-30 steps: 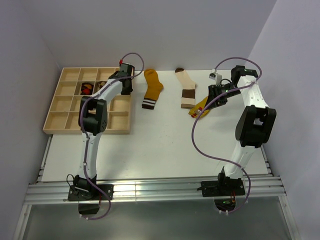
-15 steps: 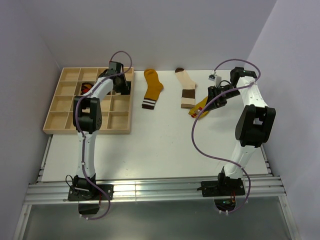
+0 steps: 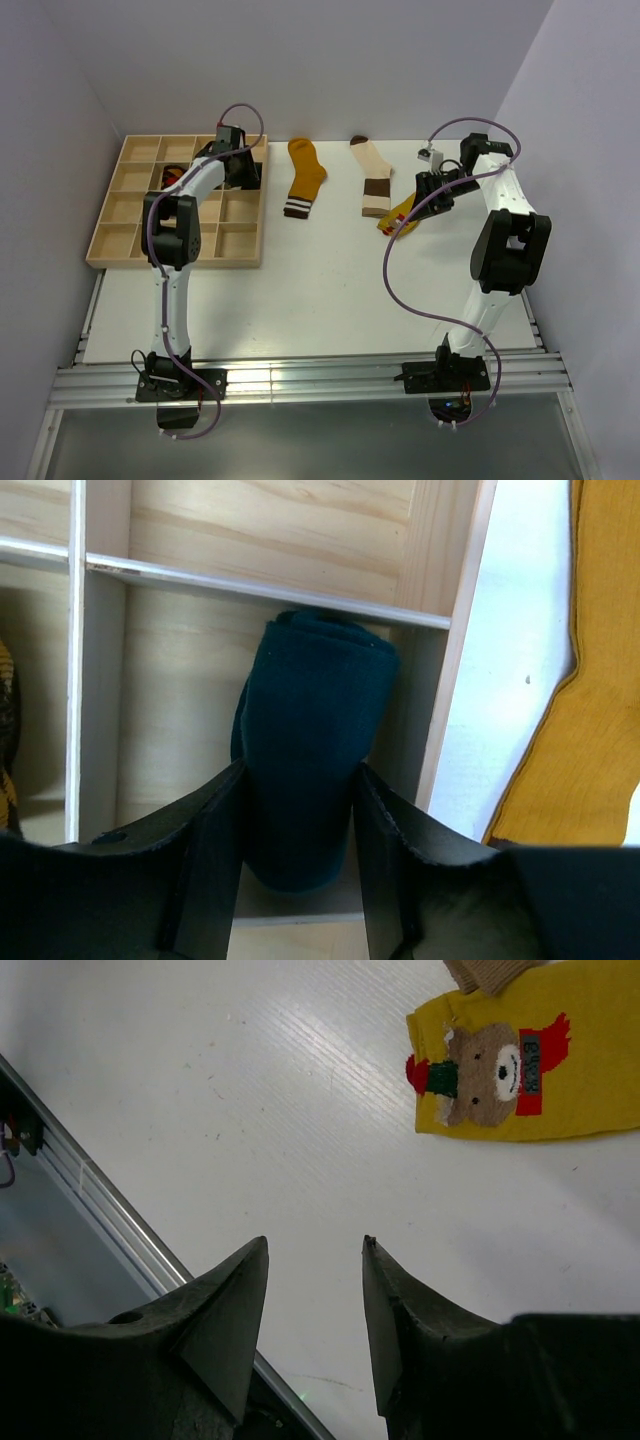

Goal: Roll the socks
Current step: Place the sock in the storage box, then reset both arms

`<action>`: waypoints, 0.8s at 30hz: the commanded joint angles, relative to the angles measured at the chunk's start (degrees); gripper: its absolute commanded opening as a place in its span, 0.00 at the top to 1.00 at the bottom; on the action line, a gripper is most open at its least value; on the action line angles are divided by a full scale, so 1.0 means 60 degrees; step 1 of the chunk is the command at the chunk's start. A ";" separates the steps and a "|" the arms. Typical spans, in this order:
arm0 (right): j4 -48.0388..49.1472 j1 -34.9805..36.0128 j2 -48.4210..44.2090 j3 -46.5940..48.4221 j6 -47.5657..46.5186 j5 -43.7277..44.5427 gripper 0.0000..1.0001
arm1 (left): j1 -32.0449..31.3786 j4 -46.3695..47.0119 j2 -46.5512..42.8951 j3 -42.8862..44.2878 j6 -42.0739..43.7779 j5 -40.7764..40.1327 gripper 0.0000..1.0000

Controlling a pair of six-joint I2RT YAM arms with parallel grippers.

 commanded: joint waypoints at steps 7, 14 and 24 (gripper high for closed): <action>0.0500 0.0060 -0.0180 -0.0038 0.0236 -0.0030 0.49 | -0.0045 0.0041 -0.1746 -0.0236 0.0284 -0.0331 0.47; 0.1128 0.0060 -0.0662 -0.0286 0.0572 0.0014 0.47 | -0.0045 -0.0018 -0.2536 -0.0221 0.0343 -0.0317 0.45; 0.4040 0.0030 -0.3181 -0.1882 0.1920 0.0263 0.39 | -0.1420 0.1459 -0.6212 -0.3247 0.0079 -0.0447 0.40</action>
